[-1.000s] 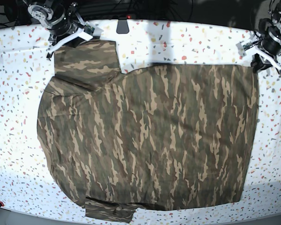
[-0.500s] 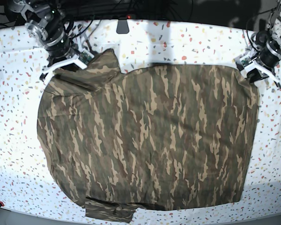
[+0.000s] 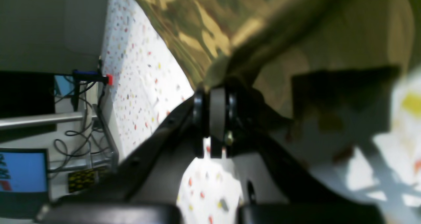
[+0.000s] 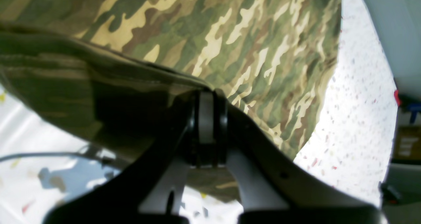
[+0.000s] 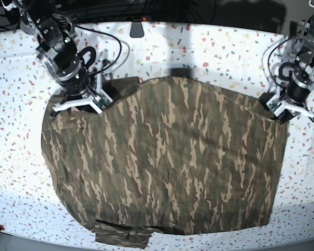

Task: Fold the T-shirt properly
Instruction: 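Lift the shirt's collar edge with both grippers and pull toward the hem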

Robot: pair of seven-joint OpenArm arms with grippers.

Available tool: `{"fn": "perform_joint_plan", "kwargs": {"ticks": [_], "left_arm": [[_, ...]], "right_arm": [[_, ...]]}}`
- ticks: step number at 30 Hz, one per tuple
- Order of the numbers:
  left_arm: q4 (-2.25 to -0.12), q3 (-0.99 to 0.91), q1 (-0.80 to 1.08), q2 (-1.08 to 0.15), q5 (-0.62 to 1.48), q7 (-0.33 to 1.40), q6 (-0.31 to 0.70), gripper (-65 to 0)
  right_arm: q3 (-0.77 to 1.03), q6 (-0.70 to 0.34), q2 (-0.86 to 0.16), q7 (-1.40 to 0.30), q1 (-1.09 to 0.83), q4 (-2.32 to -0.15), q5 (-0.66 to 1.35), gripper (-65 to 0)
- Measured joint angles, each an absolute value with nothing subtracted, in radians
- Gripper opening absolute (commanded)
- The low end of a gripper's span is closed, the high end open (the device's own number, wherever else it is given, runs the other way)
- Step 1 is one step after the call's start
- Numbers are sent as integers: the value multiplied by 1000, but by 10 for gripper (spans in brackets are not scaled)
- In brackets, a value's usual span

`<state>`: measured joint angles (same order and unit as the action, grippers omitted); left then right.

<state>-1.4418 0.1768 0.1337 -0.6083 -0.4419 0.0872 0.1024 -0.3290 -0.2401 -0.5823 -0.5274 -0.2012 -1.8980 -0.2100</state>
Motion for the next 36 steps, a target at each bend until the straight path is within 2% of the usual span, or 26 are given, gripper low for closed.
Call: {"fn": "perform_joint_plan", "kwargs": {"ticks": [8, 12, 15, 19, 26, 29, 36], "left_arm": [[-1441, 177, 71, -579, -435, 132, 81, -650], [-1438, 177, 60, -576, -436, 166, 47, -650], [-1413, 177, 58, -576, -435, 163, 29, -650], [-1353, 175, 57, -565, -432, 154, -19, -650], [-1236, 174, -10, -513, -426, 75, -20, -650], [-1230, 174, -35, -483, -357, 67, -20, -650], [-1230, 172, -101, -464, -350, 74, -20, -650]], "right_arm": [[-329, -240, -491, -519, -75, -1722, -208, -650], [-329, -240, -479, -503, -3, -1657, -101, -650], [-329, -243, -465, -501, 47, -1615, -94, -650], [-330, -243, -463, -498, 112, -1563, -94, -650], [-330, -289, -462, -485, 192, -1488, -43, -650], [-331, -293, -463, -479, 231, -1443, -45, -650], [-331, -323, -463, -469, 329, -1361, -46, -650]]}}
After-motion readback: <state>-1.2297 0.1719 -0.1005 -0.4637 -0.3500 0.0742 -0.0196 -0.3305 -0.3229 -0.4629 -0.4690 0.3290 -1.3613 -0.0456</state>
